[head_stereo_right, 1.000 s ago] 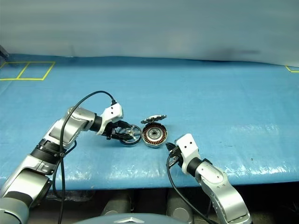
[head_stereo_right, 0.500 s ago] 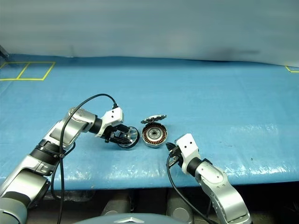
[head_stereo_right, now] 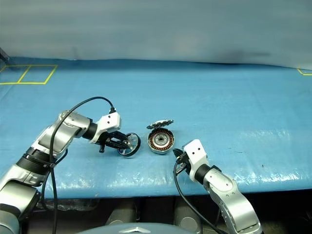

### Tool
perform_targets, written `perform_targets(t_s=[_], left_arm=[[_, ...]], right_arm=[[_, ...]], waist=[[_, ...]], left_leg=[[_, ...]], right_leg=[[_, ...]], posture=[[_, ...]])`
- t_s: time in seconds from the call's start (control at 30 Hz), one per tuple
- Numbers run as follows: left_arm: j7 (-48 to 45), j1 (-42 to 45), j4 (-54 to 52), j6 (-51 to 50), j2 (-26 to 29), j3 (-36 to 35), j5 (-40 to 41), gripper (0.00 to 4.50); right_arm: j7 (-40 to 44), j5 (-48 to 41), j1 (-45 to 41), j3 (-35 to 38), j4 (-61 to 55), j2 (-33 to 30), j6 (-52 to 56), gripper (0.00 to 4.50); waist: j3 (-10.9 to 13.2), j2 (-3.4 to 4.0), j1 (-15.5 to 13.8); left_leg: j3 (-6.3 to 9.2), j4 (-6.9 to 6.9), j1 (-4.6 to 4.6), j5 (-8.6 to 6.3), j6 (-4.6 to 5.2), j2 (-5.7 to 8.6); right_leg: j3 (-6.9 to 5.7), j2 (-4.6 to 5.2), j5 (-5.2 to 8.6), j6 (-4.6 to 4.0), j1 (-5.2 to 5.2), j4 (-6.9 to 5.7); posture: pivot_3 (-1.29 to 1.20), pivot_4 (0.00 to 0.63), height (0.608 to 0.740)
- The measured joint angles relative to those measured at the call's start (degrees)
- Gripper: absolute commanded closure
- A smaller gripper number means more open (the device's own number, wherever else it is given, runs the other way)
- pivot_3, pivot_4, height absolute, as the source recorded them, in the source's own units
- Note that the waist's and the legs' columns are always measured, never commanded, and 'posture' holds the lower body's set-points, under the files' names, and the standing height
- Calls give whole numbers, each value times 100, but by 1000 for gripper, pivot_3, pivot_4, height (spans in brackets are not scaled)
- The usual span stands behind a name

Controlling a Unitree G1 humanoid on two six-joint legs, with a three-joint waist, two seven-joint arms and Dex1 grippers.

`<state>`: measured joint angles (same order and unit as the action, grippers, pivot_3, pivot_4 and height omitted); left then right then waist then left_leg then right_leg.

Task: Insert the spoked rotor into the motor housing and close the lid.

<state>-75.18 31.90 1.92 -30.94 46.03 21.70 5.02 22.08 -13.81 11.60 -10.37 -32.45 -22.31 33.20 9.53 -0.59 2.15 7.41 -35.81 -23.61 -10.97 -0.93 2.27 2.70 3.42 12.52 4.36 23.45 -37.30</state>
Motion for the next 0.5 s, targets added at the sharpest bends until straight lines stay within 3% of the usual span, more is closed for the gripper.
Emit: perform_targets(t_s=[0.23,0.5], left_arm=[[-296,-223,-1098,-348,92,-478,940,3199],[-296,-57,-1425,-616,-400,-428,1524,3199]], right_arm=[[49,-25,30,161,-7,-74,-1,4500],[86,-55,62,255,-11,-115,0,4500]], waist=[[2,-3,-20],[2,-4,-11]], left_leg=[[1,-2,-4,0,0,1],[-1,-4,-2,0,0,1]], right_leg=[[-1,5,1,-1,-2,5],[-1,1,1,-1,-5,5]], posture=[[0,150,740],[0,150,740]])
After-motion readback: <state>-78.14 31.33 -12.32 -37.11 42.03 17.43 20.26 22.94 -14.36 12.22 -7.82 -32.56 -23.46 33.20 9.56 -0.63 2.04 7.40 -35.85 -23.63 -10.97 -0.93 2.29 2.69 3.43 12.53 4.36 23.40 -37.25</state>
